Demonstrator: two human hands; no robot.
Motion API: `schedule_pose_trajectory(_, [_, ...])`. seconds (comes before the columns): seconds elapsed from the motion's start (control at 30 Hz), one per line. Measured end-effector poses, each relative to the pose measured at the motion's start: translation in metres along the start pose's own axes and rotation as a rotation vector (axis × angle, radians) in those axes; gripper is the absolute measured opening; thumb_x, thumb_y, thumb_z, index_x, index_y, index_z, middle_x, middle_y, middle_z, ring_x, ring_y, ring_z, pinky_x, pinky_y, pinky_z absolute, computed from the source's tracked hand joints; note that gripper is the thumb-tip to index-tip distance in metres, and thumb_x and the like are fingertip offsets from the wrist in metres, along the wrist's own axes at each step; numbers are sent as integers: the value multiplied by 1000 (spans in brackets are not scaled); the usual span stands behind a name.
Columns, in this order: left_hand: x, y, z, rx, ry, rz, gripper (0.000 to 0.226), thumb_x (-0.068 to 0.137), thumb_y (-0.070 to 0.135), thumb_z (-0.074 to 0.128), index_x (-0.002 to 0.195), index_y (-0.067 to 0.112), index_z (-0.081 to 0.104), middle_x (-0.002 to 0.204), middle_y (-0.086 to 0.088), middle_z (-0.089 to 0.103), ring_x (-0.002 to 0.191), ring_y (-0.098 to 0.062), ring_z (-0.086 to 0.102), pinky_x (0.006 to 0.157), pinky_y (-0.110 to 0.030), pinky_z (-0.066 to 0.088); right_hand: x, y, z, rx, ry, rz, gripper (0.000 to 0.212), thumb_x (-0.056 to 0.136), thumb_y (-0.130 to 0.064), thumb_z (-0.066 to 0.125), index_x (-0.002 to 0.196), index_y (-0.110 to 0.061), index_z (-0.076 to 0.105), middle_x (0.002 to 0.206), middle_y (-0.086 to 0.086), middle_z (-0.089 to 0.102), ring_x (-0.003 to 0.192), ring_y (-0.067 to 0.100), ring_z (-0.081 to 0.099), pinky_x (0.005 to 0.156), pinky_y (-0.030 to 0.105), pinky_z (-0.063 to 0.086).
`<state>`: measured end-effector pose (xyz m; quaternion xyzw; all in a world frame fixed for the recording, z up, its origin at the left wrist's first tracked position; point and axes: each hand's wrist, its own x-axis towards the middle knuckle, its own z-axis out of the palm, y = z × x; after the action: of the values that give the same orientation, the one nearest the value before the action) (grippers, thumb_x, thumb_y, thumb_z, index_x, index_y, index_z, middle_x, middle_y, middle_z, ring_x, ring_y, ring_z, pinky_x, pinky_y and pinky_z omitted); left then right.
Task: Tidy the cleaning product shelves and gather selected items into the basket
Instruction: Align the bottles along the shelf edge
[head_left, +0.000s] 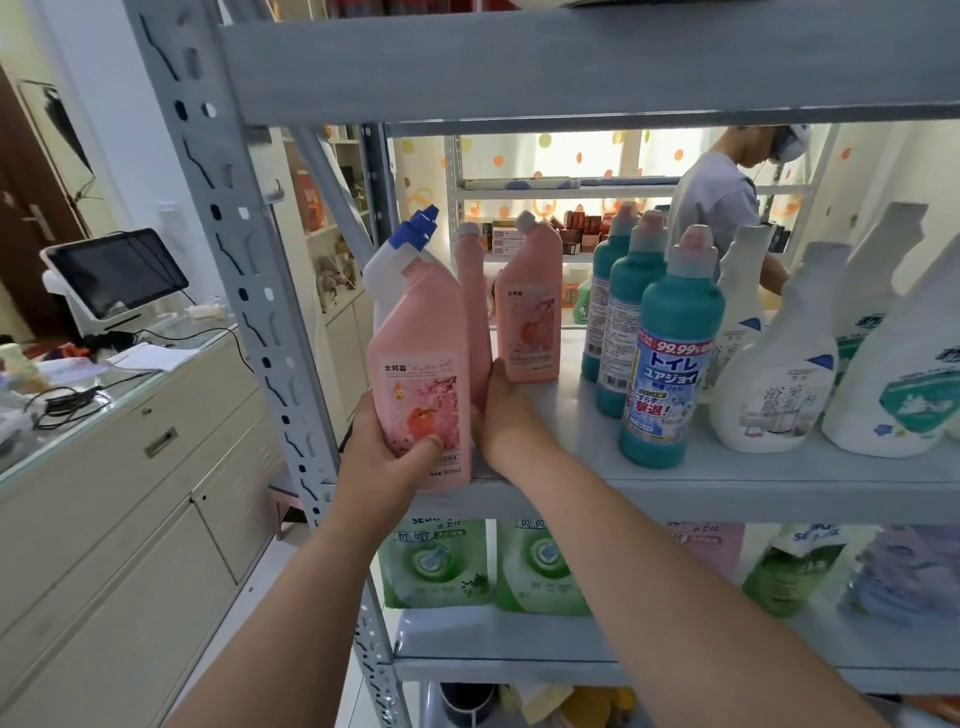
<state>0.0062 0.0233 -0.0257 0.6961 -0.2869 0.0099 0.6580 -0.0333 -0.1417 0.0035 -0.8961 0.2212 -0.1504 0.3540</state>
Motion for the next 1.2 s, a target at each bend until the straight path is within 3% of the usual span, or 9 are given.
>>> schedule_pose_trajectory(0.17, [-1, 1, -2, 23, -7, -2, 45, 66, 40, 74, 102, 58, 53, 103, 16, 70, 94, -8, 71, 79, -38, 63, -38, 33, -6, -556, 65, -160, 46, 106, -41, 35, 137, -14, 57, 134, 12, 61, 121, 32, 56, 102, 42, 42])
schedule_pose_trajectory(0.4, [-14, 18, -5, 75, -48, -21, 40, 80, 38, 83, 107, 46, 54, 104, 21, 72, 91, 0, 71, 74, -28, 62, -87, 50, -6, -615, 104, -280, 52, 110, -38, 25, 154, -17, 45, 160, 7, 45, 149, 25, 37, 121, 37, 25])
schedule_pose_trajectory(0.47, [-27, 26, -8, 22, -107, -27, 34, 84, 38, 82, 106, 46, 57, 107, 16, 74, 93, -6, 74, 72, -29, 64, -103, 50, -13, -413, 89, -295, 44, 111, -29, 32, 141, -15, 61, 146, 7, 59, 139, 26, 49, 117, 36, 32])
schedule_pose_trajectory(0.53, [-50, 32, -9, -51, -175, -54, 35, 82, 52, 79, 108, 46, 58, 112, 9, 75, 97, -15, 76, 73, -36, 64, -125, 46, -20, 26, 75, -256, 39, 111, -31, 36, 126, -20, 71, 125, 1, 70, 121, 18, 61, 107, 40, 44])
schedule_pose_trajectory(0.67, [-108, 29, -7, -227, -248, -163, 55, 81, 61, 72, 125, 32, 57, 116, -9, 73, 99, -30, 75, 79, -48, 63, -176, 29, -18, 739, -97, -202, 30, 106, -52, 44, 128, -48, 65, 120, -16, 73, 112, 5, 69, 87, 26, 59])
schedule_pose_trajectory(0.77, [-152, 25, -8, -308, -243, -293, 58, 79, 65, 69, 124, 31, 60, 113, -10, 74, 97, -30, 75, 74, -43, 63, -204, 27, 0, 848, -45, -141, 25, 95, -45, 59, 118, -46, 69, 115, -11, 76, 106, 16, 74, 80, 25, 60])
schedule_pose_trajectory(0.93, [-206, 16, -18, -338, -306, -430, 35, 88, 59, 56, 121, 48, 59, 107, -5, 75, 89, -35, 76, 58, -48, 62, -249, 44, 27, 942, -38, -55, 21, 90, -43, 68, 108, -52, 74, 115, -6, 77, 104, 16, 75, 80, 27, 61])
schedule_pose_trajectory(1.07, [-240, 8, -21, -334, -300, -468, 32, 87, 61, 59, 117, 52, 64, 115, -2, 75, 101, -26, 75, 77, -50, 62, -279, 57, 43, 969, -22, 17, 19, 95, -30, 71, 107, -45, 74, 109, -1, 78, 98, 17, 76, 75, 25, 60])
schedule_pose_trajectory(1.2, [-266, -4, -28, -177, -277, -334, 38, 80, 63, 64, 116, 50, 65, 112, 10, 74, 103, -12, 72, 84, -41, 61, -306, 73, 50, 931, -24, 41, 33, 79, -30, 74, 110, -43, 69, 108, 0, 76, 98, 16, 74, 75, 26, 59])
